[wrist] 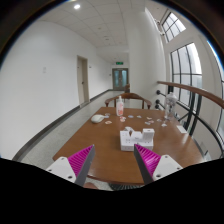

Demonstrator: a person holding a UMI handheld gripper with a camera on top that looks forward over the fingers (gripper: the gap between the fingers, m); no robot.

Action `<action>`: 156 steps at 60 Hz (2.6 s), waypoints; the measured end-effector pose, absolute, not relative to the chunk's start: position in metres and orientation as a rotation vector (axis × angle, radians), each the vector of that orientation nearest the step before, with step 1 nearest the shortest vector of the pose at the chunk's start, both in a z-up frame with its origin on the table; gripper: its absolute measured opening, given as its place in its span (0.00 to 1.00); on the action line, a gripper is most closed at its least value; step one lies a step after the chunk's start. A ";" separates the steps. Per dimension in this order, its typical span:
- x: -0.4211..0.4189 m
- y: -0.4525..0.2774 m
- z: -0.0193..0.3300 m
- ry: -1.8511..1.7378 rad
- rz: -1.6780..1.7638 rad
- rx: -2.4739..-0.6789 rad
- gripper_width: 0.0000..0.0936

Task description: Unplug charger

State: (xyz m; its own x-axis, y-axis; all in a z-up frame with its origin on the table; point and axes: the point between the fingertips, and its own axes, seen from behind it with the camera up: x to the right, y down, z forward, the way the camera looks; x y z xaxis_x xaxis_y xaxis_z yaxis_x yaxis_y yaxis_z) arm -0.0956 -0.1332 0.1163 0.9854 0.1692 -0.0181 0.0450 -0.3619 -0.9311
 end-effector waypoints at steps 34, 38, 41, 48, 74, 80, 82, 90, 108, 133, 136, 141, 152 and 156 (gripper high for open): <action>0.030 0.034 0.062 -0.053 -0.061 -1.955 0.80; 0.036 0.047 0.049 -0.059 -0.082 -1.970 0.68; 0.038 0.055 0.036 -0.067 -0.095 -1.986 0.56; 0.030 0.058 0.033 -0.050 -0.021 -1.977 0.32; 0.053 0.055 0.158 -0.036 -0.068 -1.682 0.18; 0.061 0.046 0.206 -0.040 -0.016 -1.676 0.19; 0.070 0.043 0.209 -0.034 -0.032 -1.684 0.20; 0.103 0.020 0.162 -0.020 -0.136 -1.793 0.21; 0.139 0.009 0.019 0.060 -0.135 -2.137 0.27; 0.141 0.032 0.003 0.113 -0.022 -2.179 0.78; 0.142 0.028 0.006 0.105 -0.028 -2.172 0.84; 0.140 0.013 0.011 0.075 -0.028 -2.170 0.87; 0.132 -0.042 0.029 0.016 -0.038 -2.154 0.91; 0.129 -0.064 0.039 -0.002 -0.043 -2.131 0.91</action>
State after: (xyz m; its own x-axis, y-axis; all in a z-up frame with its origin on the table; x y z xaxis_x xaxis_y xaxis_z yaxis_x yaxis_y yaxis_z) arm 0.1294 -0.0643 0.0386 0.9994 -0.0156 0.0318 0.0187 -0.5317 -0.8467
